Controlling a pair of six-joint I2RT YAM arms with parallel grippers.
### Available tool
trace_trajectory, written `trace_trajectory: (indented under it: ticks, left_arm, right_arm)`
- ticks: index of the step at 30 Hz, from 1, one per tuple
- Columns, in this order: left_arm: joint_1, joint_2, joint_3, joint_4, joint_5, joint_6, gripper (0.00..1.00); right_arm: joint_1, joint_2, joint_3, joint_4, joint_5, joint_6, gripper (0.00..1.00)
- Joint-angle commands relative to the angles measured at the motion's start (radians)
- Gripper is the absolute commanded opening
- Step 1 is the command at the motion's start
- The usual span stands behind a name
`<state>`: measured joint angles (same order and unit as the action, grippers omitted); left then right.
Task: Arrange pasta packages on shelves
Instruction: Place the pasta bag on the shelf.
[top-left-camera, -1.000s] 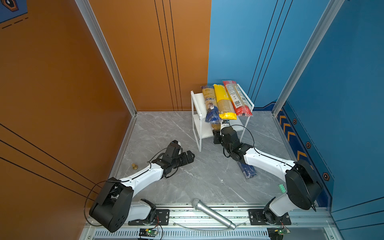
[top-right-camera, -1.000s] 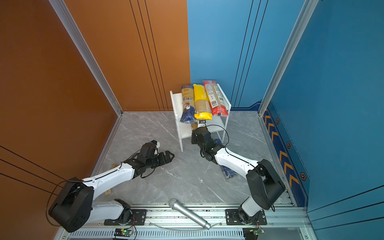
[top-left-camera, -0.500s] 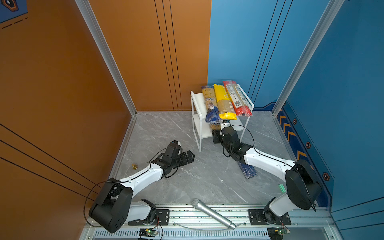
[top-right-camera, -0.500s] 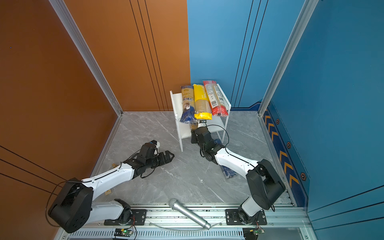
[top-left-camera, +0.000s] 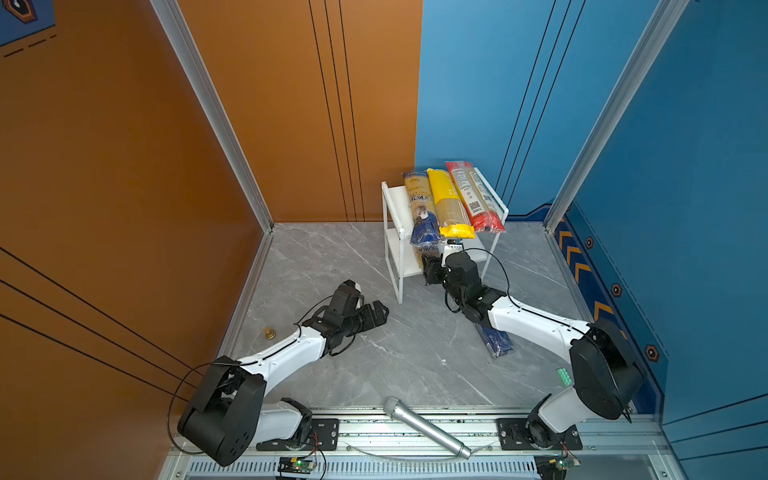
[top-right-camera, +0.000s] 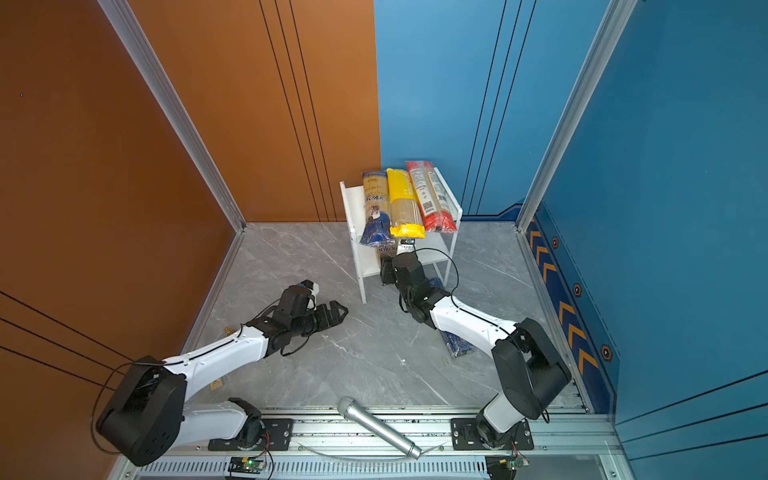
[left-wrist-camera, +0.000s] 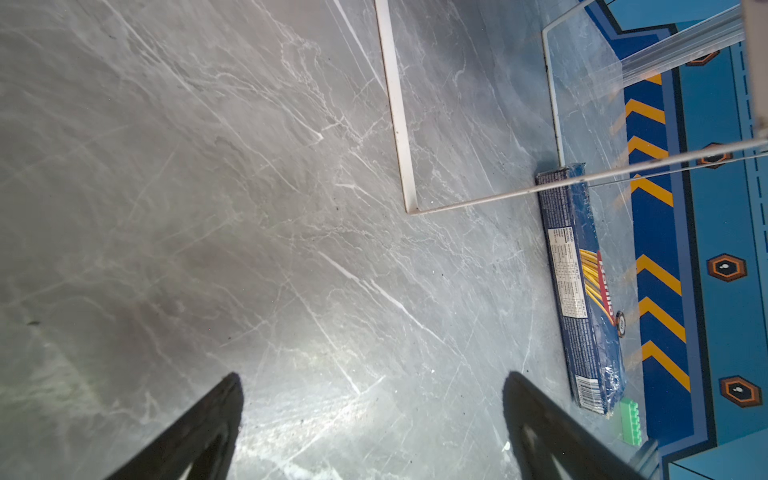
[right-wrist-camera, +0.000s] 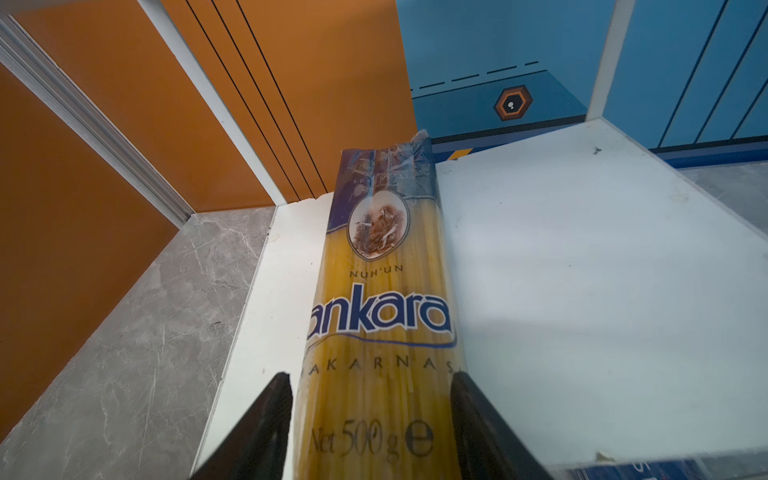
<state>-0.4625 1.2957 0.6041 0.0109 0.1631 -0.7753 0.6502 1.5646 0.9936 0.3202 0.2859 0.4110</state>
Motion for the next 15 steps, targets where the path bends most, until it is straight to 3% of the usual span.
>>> trace_trajectory:
  ticks: [1, 15]
  left_arm:
    - [0.012, -0.017, -0.009, -0.013, 0.018, 0.018, 0.98]
    - [0.013, -0.036, -0.014, -0.027, 0.008, 0.019, 0.98]
  right_arm:
    - [-0.013, -0.05, -0.015, 0.07, -0.036, -0.014, 0.62]
    - [-0.024, -0.14, -0.09, 0.012, -0.121, -0.016, 0.67]
